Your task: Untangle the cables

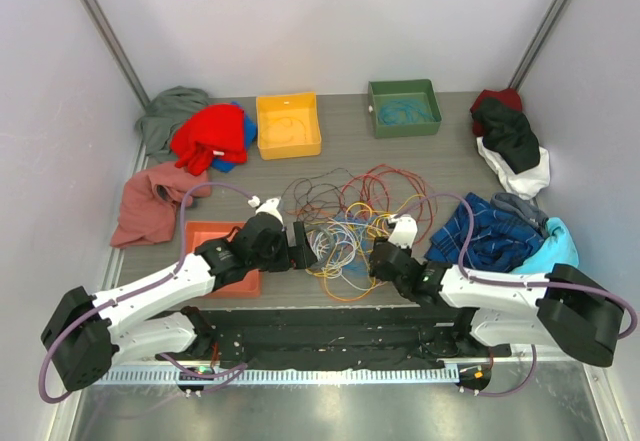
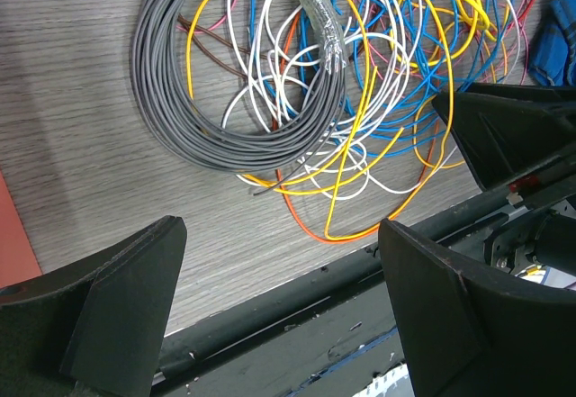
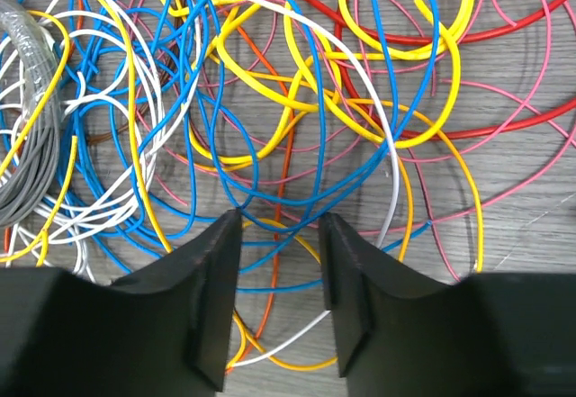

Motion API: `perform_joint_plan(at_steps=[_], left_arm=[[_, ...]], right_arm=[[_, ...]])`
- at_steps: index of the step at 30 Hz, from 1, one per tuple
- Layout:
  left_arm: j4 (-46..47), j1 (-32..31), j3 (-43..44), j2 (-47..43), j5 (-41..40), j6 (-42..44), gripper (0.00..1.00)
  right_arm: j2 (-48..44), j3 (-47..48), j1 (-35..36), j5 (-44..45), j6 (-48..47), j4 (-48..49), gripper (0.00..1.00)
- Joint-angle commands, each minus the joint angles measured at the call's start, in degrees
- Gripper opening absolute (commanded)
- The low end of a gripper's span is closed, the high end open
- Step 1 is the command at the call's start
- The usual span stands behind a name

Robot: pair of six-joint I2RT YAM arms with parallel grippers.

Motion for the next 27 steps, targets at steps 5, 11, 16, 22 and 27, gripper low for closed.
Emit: perform_joint_plan(at_steps=[5, 11, 16, 22, 27], left_arm=[[2.4, 0.2, -0.6, -1.3, -0.1, -0.7, 0.93], [2.3, 0.2, -0.1, -0.9, 0.1, -0.5, 0.93], [2.5, 0.1, -0.3, -1.4, -0.1, -0.5, 0.93], [2.5, 0.2, -0.4, -2.2, 0.0, -0.5, 0.93], [1.8, 0.1, -0.6, -4.4, -0.7, -0.6, 0.93]], right_arm=[[0.6, 1.6, 0.0, 5.0, -0.4, 3.8, 0.25], [-7.4, 4.0, -0.1, 7.3, -3.7, 0.3, 0.01], [-18.1, 15.1, 0.0, 8.3, -12.4, -5.5, 0.01], [-16.4, 36.4, 0.0, 7.6, -25.2, -10.7, 0.01], [-11.6, 53.2, 0.0, 3.3, -31.2, -11.9, 0.01]])
